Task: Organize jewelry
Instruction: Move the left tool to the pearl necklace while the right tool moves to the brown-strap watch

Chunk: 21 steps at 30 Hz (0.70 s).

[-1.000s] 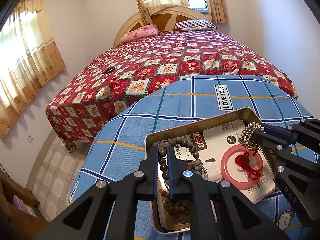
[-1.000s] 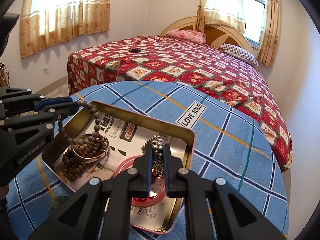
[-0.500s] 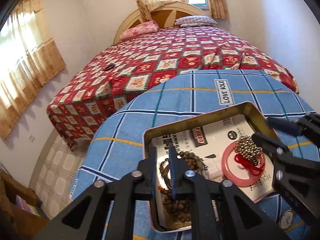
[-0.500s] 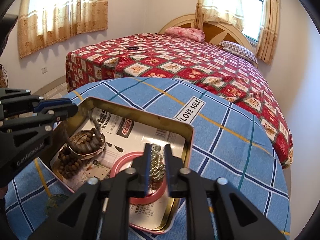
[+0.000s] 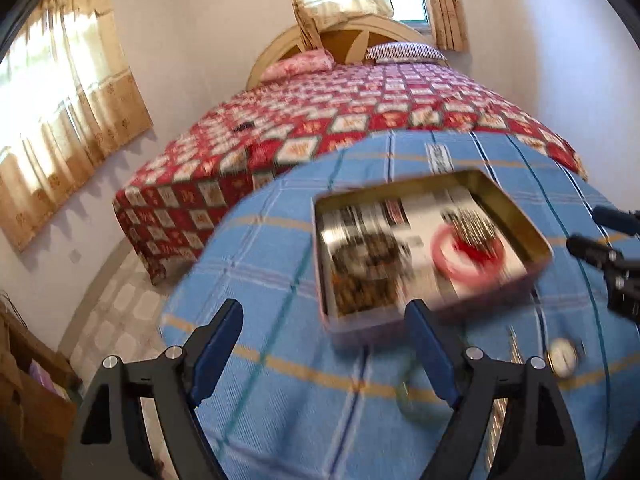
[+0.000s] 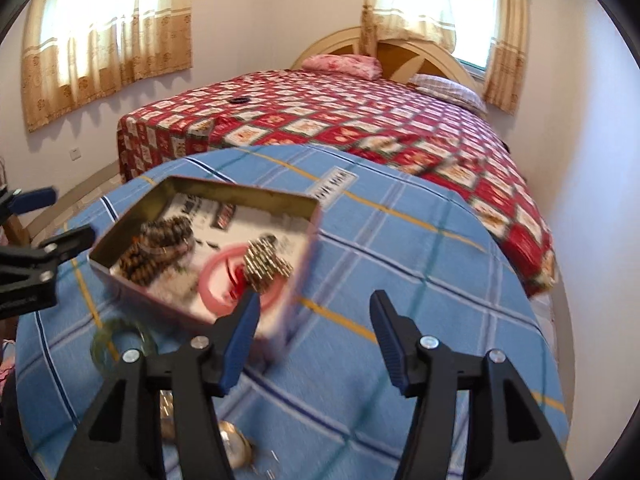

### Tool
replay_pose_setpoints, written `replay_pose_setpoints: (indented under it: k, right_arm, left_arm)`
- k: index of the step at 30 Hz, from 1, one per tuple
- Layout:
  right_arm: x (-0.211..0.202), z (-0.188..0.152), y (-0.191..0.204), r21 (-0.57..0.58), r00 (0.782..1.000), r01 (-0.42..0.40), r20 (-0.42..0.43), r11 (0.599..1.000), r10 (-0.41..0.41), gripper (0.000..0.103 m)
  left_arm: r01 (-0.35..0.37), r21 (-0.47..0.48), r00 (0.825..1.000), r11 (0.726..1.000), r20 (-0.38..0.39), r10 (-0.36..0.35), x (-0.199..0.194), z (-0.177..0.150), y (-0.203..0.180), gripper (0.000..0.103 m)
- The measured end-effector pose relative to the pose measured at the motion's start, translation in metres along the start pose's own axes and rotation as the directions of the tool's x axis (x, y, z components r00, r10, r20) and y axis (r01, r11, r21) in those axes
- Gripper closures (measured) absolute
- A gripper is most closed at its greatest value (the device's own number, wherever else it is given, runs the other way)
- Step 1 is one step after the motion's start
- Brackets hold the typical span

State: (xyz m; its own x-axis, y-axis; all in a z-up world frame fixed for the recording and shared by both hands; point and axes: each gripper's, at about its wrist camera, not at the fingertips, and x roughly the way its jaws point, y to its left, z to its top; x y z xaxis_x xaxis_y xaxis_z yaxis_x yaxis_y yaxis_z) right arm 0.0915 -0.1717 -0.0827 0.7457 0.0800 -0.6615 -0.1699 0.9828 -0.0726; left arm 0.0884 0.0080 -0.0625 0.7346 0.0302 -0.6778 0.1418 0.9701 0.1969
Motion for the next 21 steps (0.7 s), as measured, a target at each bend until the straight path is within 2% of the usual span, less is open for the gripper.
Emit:
replay_pose_setpoints:
  k: [7, 15, 18, 21]
  right_arm:
    - [-0.016, -0.041, 0.010, -0.007, 0.999, -0.005, -0.038, 1.000, 0.005, 0.043]
    - [-0.031, -0.064, 0.021, -0.043, 0.999, -0.006, -0.040, 0.999, 0.004, 0.042]
    - [-0.034, -0.070, 0.020, -0.048, 0.999, 0.005, -0.036, 0.999, -0.007, 0.037]
    - [-0.033, -0.074, 0.018, -0.045, 0.999, 0.019, -0.036, 0.999, -0.020, 0.036]
  left_arm:
    - [0.026, 0.021, 0.999, 0.999, -0.044, -0.025, -0.024, -0.046, -0.023, 0.020]
    - [0.092, 0.039, 0.995, 0.995, -0.051, -0.090, -0.039, -0.055, -0.051, 0.020]
    - [0.105, 0.076, 0.993, 0.992, -0.061, -0.101, -0.039, -0.058, -0.064, 0.020]
    - [0.119, 0.110, 0.991, 0.987, -0.073, -0.111, -0.035, -0.059, -0.076, 0.020]
